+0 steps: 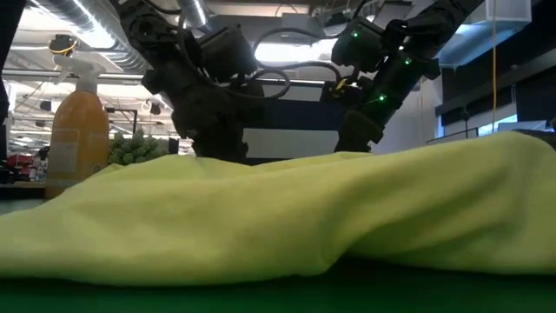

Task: Fold laundry
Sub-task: Fold the yellow shirt on the table

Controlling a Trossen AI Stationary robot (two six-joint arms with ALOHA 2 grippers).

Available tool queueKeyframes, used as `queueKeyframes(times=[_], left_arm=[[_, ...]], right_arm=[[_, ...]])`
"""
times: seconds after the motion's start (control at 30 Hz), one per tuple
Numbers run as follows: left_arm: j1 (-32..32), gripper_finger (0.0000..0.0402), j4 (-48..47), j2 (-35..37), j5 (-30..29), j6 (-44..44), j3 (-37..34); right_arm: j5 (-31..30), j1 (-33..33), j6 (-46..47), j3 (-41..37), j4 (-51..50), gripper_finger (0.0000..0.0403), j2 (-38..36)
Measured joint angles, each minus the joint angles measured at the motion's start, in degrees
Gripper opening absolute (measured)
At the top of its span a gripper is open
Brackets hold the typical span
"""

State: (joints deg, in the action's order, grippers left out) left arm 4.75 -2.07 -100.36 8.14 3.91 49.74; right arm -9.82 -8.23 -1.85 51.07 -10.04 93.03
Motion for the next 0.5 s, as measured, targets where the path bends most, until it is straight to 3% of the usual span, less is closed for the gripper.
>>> queueKeyframes(times=[0.27, 0.5], left_arm=[[-0.04, 0.0208, 0.07, 0.04, -3.10, 0.03, 0.30], [-0.07, 0.0232, 0.41, -0.80, -4.94, -1.24, 0.34]], right_arm=[[1.48, 0.00, -0.06, 0.00, -0.18, 0.0113, 0.00], [1.62, 0.00, -0.07, 0.00, -0.20, 0.0113, 0.00]])
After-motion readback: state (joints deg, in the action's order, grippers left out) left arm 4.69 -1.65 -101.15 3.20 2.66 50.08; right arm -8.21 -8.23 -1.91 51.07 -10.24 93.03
